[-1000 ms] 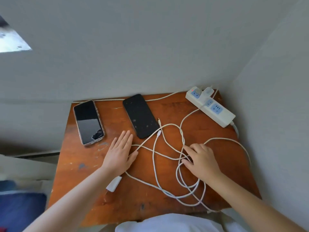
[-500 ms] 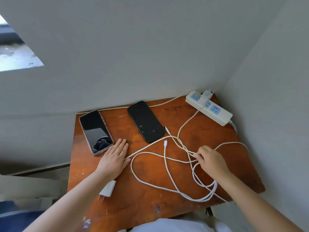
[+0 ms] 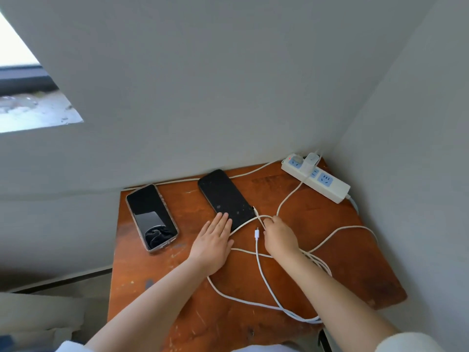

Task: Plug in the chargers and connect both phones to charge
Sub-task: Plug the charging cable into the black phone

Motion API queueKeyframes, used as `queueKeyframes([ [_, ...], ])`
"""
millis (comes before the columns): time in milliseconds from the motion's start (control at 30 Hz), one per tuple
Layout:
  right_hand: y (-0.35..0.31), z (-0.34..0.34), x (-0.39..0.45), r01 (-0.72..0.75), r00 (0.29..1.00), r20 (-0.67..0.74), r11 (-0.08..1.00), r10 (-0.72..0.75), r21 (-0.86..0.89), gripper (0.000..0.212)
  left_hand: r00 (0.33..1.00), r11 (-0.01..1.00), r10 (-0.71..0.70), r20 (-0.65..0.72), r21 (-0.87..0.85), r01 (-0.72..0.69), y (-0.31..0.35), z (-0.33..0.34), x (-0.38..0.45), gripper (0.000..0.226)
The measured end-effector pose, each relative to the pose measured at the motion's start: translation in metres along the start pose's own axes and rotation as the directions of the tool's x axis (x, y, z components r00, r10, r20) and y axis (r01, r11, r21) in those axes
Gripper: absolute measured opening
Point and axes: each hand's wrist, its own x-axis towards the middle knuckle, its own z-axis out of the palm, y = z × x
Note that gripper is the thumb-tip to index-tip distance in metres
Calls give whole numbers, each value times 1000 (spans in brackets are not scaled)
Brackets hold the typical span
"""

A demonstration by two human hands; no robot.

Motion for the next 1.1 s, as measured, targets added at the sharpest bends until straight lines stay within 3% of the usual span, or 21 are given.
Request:
queueKeyframes([
  [200, 11, -15, -5, 9, 991, 132, 999, -3, -40, 26, 996, 996, 82, 39, 41, -83, -13, -28, 24, 60],
  [333, 19, -25, -14, 32, 997, 74, 999, -30, -30, 27, 961, 950, 208, 183, 197, -243, -19, -52, 50, 78],
  [533, 36, -25, -31, 105, 994, -30, 989, -109, -107, 27, 871, 770, 306, 385, 437, -464, -6, -63, 84, 96],
  [667, 36, -29, -35, 163, 978, -139, 984, -153, 65, 29, 826, 724, 348, 443, 432, -537, 3, -65, 94, 97],
  [767, 28, -34, -33, 187, 968, -201, 969, -153, 164, 34, 807, 702, 386, 446, 426, -571, 5, -69, 95, 98],
  [833, 22, -38, -30, 198, 957, -240, 970, -161, 140, 33, 802, 697, 400, 443, 422, -580, 6, -70, 93, 98],
  [933, 15, -46, -28, 259, 876, -430, 965, -218, 39, 17, 842, 768, 403, 360, 368, -525, 2, -72, 87, 98],
  [1000, 11, -48, -27, 278, 812, -541, 960, -220, 26, 22, 877, 829, 393, 278, 304, -468, -3, -76, 79, 100],
  [1100, 6, -54, -26, 281, 773, -593, 960, -223, 5, 23, 933, 923, 334, 136, 155, -353, -6, -84, 62, 105],
])
